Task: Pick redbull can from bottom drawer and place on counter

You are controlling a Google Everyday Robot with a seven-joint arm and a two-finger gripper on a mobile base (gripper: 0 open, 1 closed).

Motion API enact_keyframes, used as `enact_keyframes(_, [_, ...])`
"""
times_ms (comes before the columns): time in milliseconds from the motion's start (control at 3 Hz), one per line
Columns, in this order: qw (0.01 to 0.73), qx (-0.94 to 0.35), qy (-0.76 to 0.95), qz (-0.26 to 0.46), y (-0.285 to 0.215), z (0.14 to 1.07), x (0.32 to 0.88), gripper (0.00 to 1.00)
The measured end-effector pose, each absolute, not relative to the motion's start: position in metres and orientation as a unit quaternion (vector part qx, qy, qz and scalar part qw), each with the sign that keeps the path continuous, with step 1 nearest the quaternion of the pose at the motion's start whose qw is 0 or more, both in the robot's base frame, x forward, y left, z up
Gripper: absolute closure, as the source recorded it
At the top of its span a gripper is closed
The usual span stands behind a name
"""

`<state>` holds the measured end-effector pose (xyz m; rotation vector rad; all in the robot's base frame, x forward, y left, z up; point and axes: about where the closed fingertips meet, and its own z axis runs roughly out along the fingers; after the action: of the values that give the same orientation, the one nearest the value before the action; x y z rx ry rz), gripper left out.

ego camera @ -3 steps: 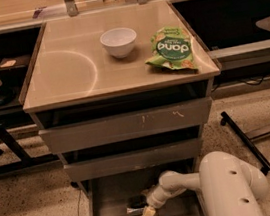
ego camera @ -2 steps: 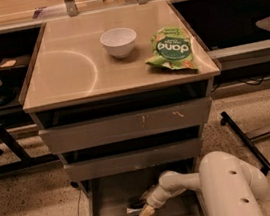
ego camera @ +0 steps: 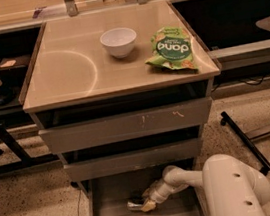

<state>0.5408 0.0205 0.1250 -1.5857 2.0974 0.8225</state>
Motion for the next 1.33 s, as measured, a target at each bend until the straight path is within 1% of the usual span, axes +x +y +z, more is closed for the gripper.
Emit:
enact_keyframes(333, [0.218, -0.523, 0.765, 0.307, -0.008, 0.166, 0.566, 1.0])
enact_keyframes(667, [0.228, -0.495, 0.777, 0.315, -0.035, 0.22, 0.558, 1.0])
enact_keyframes(1000, [0.228, -0.495, 0.777, 0.315, -0.035, 0.22, 0.558, 1.0])
enact_keyframes(1333, [0.213, -0.493, 0.781, 0.32, -0.04, 0.221, 0.538, 1.0])
